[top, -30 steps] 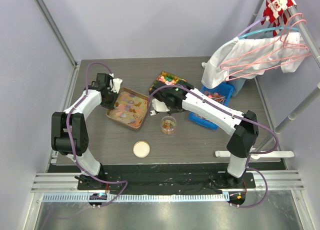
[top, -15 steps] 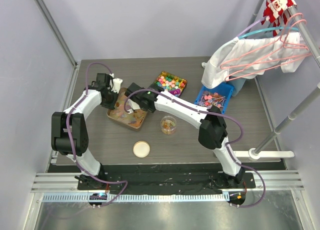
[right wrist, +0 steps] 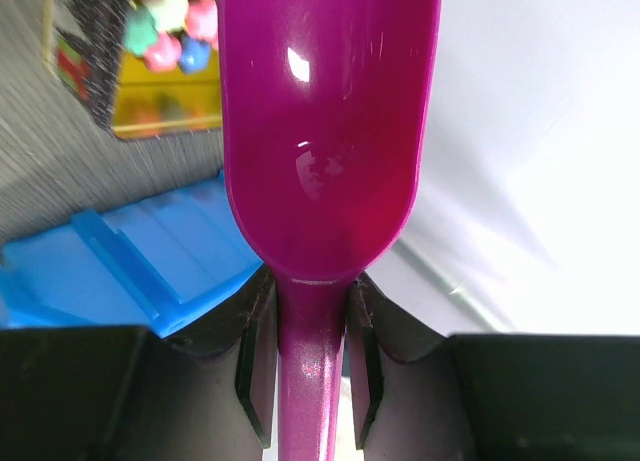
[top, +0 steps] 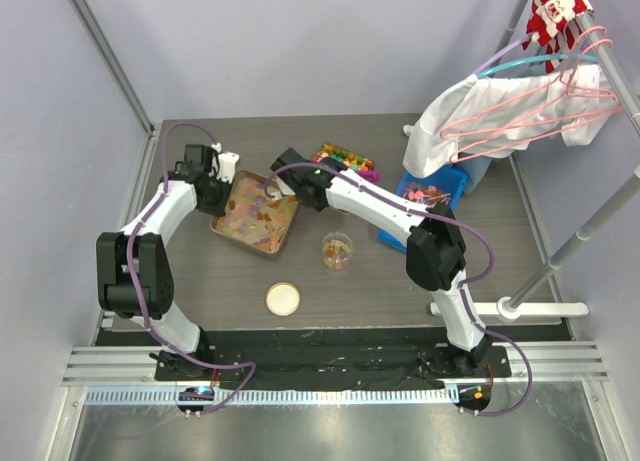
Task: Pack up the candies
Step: Scoop the fake candies from the storage box.
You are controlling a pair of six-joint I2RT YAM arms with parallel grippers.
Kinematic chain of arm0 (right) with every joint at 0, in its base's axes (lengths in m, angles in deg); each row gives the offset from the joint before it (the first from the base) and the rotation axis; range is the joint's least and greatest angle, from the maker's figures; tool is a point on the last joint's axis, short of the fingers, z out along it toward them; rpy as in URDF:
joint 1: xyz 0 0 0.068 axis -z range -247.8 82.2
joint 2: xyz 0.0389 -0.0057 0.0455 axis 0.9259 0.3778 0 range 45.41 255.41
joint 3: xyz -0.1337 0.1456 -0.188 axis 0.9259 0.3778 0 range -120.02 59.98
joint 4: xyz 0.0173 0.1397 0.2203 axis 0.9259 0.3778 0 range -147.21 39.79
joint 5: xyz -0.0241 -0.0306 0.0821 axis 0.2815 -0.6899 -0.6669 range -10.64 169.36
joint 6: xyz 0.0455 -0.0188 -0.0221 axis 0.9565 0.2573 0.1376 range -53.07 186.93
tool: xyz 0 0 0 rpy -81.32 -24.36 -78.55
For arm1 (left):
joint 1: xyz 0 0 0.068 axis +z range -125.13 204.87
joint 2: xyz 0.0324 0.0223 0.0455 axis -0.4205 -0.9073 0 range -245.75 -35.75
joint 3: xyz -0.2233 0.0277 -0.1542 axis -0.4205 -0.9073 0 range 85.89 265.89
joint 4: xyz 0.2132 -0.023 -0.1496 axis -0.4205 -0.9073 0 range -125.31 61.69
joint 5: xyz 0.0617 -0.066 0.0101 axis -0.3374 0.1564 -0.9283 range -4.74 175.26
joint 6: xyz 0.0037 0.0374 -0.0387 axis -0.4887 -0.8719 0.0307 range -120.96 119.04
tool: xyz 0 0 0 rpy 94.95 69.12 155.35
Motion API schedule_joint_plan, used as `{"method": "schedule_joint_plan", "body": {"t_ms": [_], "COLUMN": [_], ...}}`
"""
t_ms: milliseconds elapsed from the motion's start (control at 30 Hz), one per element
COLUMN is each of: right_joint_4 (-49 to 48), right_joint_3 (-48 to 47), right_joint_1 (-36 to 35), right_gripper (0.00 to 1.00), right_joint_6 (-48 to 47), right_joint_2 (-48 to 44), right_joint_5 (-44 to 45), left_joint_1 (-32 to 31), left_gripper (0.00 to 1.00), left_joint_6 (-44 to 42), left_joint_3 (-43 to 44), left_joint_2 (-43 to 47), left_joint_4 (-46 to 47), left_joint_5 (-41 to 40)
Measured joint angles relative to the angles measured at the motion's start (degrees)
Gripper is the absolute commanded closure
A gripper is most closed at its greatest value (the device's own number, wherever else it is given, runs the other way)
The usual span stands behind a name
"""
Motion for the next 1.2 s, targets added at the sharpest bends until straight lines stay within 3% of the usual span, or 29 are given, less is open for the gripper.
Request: {"method": "schedule_joint_plan", "body": {"t_ms": [233, 633, 1200], "right_joint_4": [0.1, 2.3, 2.3], "right_joint_3": [4.9, 8.0, 7.8], "right_joint_1": [3.8, 3.9, 5.7], "right_gripper": [0.99, 0.99, 0.99], "right_joint_6": [3.1, 7.9, 10.7], "right_joint_2": [-2.8, -8.1, -13.2], "right_joint_5": [-3.9, -26.9, -38.1], "left_joint_1": [0.8, 1.0, 1.1], "left_gripper": [1.00, 1.00, 1.00], "left_joint_6": [-0.1, -0.3, -0.3], "left_joint_3": [0.0, -0.2, -0.5], "left_joint_2": [3.5, 4.9, 4.9], "left_joint_4": [0.3, 0.5, 0.7], "left_joint_5": [3.3, 9.0, 11.0]}}
